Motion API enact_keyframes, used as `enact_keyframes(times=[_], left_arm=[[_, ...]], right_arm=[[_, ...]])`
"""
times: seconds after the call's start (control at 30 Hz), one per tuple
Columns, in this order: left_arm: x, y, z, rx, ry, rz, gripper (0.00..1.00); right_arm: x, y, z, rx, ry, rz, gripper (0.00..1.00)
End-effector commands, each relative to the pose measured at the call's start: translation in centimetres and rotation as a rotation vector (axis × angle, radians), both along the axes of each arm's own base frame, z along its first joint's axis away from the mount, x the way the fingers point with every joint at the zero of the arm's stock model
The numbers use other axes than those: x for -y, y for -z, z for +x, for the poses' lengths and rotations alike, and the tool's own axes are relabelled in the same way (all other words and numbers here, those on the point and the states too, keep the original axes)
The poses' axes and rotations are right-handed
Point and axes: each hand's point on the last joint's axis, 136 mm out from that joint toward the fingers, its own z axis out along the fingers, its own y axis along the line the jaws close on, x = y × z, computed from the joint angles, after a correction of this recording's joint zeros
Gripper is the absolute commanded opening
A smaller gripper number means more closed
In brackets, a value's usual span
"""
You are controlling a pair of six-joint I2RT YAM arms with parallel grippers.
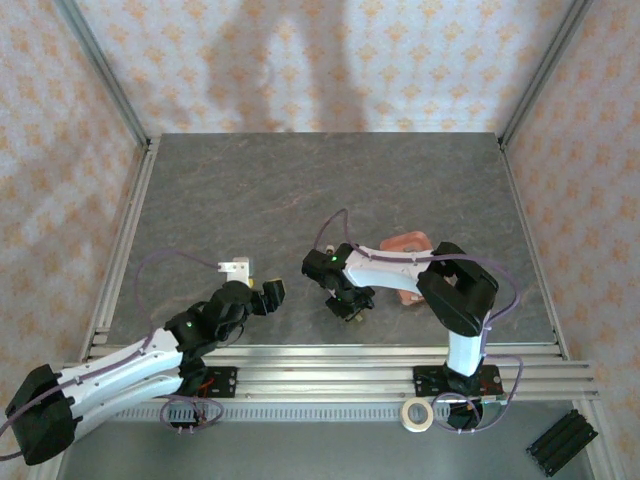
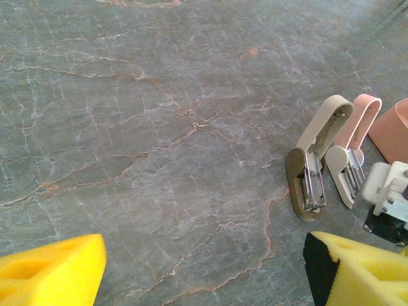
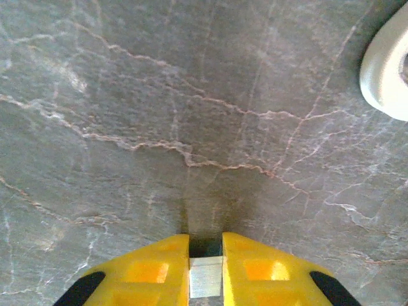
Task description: Load the staples into the stapler
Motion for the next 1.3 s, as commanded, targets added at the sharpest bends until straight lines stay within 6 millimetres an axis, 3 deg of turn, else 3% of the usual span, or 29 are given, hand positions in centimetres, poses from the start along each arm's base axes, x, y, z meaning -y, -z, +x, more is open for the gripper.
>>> enact_keyframes(times=[0.0, 0.37, 0.77, 1.0, 1.27], left_arm=[[0.0, -0.6, 0.6, 0.027, -0.014, -0.008, 0.82], [0.4, -0.6, 1.1, 0.04, -0.018, -0.019, 0.82], [2.0, 0.7, 2.4, 0.03, -0.013, -0.038, 0.82], [3.0, 1.8, 3.1, 0.002, -0.008, -0.022, 0.83], [3.0, 2.5, 3.9, 0.005, -0.034, -0.009, 0.84]], right_arm=[[1.2, 0.7, 0.3, 0.035, 0.025, -0.042, 0.17], [0.5, -3.8, 3.0, 0.19, 0.238, 0.181, 0.15], [0.3, -6.9, 7.2, 0.433, 0.49, 0.345, 0.15], [0.3, -7.4, 9.4, 0.48, 0.574, 0.393, 0.14], [0.1, -6.4, 10.6, 0.472, 0.58, 0.354, 0.14]])
